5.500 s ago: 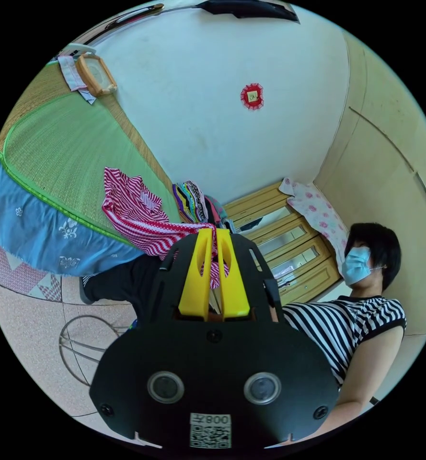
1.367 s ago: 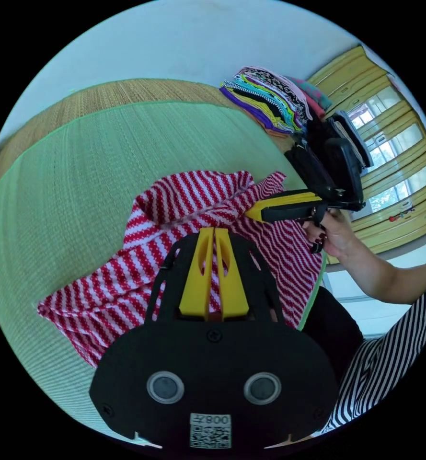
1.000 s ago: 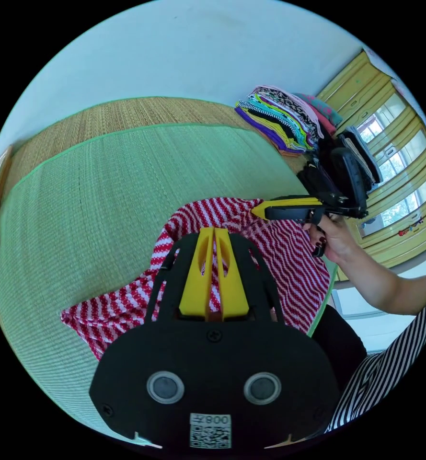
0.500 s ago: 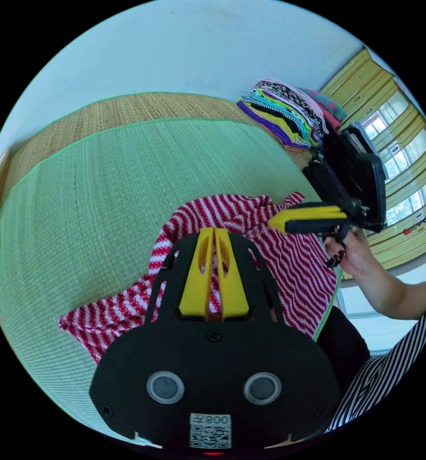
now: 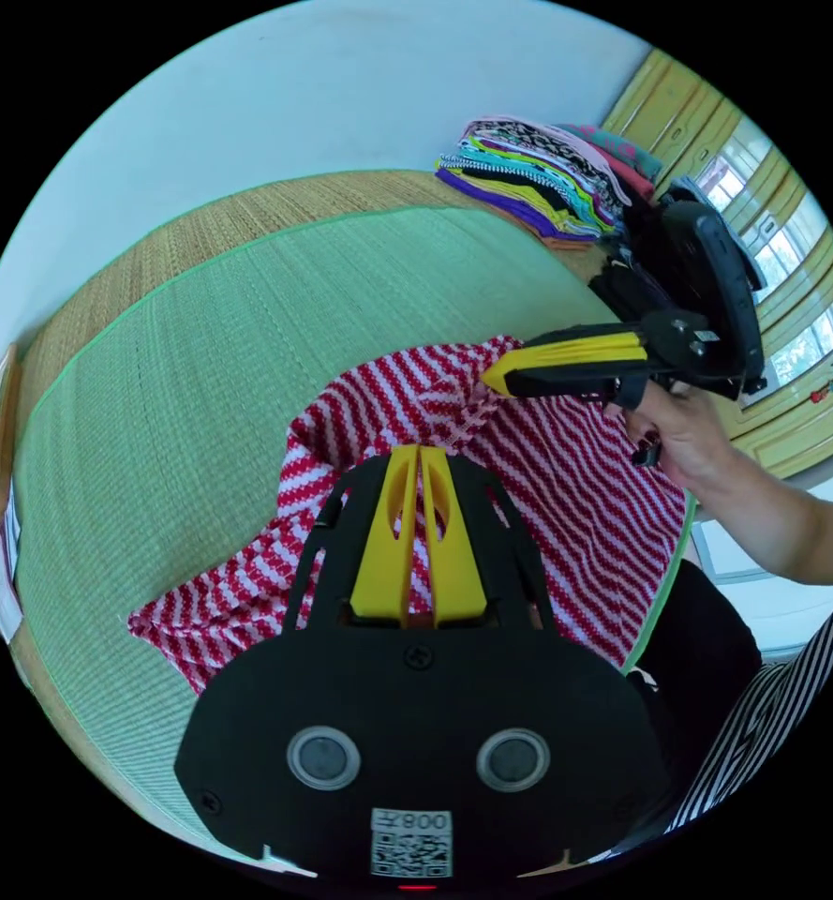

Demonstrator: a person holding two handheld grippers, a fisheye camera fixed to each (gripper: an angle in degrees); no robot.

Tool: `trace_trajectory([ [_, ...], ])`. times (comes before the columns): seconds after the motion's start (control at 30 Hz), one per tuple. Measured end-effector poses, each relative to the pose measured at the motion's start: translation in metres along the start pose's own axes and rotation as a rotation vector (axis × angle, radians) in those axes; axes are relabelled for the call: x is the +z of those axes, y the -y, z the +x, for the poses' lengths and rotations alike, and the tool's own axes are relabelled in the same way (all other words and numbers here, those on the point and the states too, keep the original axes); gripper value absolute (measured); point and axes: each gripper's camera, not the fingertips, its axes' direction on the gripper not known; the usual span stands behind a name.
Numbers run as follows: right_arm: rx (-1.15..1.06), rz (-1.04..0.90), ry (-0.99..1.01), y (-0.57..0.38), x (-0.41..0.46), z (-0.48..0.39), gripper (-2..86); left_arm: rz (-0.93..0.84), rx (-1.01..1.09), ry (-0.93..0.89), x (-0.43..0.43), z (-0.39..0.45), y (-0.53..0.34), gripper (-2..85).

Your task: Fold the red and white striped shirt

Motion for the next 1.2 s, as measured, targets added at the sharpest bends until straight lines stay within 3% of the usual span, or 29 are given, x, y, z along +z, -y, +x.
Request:
trace_trajectory([
  [0.23, -0.040, 0.039, -0.086, 0.010, -0.024, 0.006, 0.1, 0.030, -0.051, 0.092, -0.005, -0.018, 0.013, 0.1],
  [0.4, -0.021, 0.092, -0.080, 0.006, -0.048, 0.031, 0.1, 0.129, -0.057, 0.016, -0.025, -0.014, -0.005, 0.1],
  [0.5, -0.007, 0.103, -0.010, 0.000, -0.055, 0.048, 0.2, 0.101, 0.006, -0.060, -0.021, 0.002, -0.024, 0.1],
  [0.63, -0.010, 0.083, 0.102, -0.006, -0.058, 0.065, 0.4, -0.008, -0.009, 0.024, -0.002, 0.001, -0.038, 0.1],
  [1.0, 0.092, 0.151, 0.280, -0.051, -0.108, 0.158, 2.9, 0.100, -0.105, 0.091, -0.032, -0.026, -0.051, 0.1],
  [1.2, 0.133, 0.137, 0.376, -0.066, -0.100, 0.188, 5.0, 0.151, -0.025, -0.068, -0.040, -0.001, -0.066, 0.2],
])
